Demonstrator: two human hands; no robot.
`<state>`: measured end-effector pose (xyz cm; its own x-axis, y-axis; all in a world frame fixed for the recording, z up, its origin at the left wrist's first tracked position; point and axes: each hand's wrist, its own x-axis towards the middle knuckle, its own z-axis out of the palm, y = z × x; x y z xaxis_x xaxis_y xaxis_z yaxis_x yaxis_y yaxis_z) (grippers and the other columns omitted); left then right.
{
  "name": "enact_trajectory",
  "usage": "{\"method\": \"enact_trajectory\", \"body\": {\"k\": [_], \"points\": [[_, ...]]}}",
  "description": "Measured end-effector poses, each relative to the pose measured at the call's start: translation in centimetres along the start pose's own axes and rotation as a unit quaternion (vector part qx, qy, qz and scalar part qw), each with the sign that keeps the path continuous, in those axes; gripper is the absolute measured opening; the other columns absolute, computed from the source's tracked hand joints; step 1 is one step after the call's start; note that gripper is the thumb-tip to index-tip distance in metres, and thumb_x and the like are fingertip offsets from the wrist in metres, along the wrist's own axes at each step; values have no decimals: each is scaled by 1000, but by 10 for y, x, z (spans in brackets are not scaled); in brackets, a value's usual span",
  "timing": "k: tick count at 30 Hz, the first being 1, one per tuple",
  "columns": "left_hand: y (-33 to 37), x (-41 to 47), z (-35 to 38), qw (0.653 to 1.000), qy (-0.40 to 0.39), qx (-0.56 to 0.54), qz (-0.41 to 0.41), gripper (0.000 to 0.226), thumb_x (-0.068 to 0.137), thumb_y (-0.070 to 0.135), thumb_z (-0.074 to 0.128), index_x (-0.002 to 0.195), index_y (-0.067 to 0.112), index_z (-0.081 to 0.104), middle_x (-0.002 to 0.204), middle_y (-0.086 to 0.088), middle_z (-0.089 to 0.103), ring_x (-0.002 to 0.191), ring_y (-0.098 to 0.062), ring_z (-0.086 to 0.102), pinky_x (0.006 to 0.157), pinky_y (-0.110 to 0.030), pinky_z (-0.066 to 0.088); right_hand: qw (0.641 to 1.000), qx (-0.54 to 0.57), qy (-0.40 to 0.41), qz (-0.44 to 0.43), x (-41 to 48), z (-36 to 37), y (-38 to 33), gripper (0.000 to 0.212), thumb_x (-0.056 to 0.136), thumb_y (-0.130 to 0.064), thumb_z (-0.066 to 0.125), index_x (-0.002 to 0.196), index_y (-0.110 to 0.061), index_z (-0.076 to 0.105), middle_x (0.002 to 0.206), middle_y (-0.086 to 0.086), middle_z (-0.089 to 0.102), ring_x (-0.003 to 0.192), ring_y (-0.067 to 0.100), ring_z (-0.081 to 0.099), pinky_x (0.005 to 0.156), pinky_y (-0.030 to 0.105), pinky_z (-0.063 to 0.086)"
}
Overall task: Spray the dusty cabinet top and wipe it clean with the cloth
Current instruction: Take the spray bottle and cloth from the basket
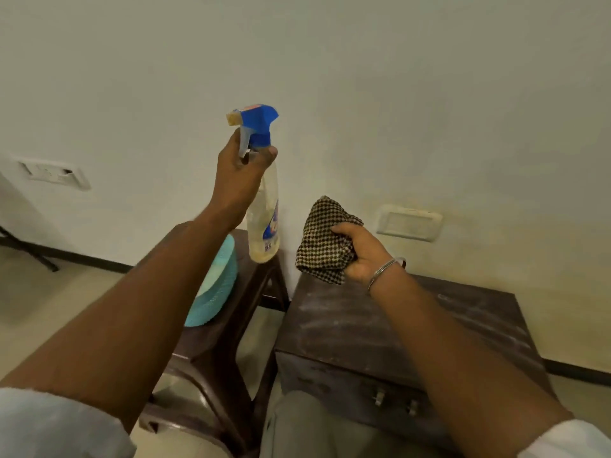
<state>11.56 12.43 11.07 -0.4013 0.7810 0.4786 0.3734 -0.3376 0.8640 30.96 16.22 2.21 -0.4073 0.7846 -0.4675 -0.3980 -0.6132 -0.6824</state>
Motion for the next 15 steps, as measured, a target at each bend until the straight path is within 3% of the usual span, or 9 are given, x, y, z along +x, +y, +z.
{"method": "enact_trajectory", "body": {"k": [2,5,9,15], "points": [[-4,-14,24,999,-32,-16,-20,27,97,19,62,123,17,56,93,11,59,86,-3,58,81,-25,49,999,42,11,-22,-8,-28,-8,29,88,-6,57,116,-2,61,118,21,64,110,39,61,92,55,49],[-5,-34,58,995,-79,-34,-54,31,97,20,62,127,18,54,100,9,62,92,-4,61,84,-25,51,995,77,52,-47,-22,-66,-18,21,86,-9,61,105,-2,61,108,20,65,100,37,62,91,53,50],[-2,-61,96,988,-116,-45,-94,29,96,16,62,125,13,56,103,3,65,96,-9,64,81,-24,50,988,120,81,-59,-36,-112,-20,35,86,-8,58,120,0,56,121,23,62,110,40,60,96,55,48],[-6,-98,139,982,-116,-38,-145,17,91,8,63,97,23,57,92,-7,64,85,-18,64,77,-31,51,975,175,81,-107,-50,-156,-27,23,89,-4,50,111,-1,57,112,22,64,102,40,61,89,54,50]]}}
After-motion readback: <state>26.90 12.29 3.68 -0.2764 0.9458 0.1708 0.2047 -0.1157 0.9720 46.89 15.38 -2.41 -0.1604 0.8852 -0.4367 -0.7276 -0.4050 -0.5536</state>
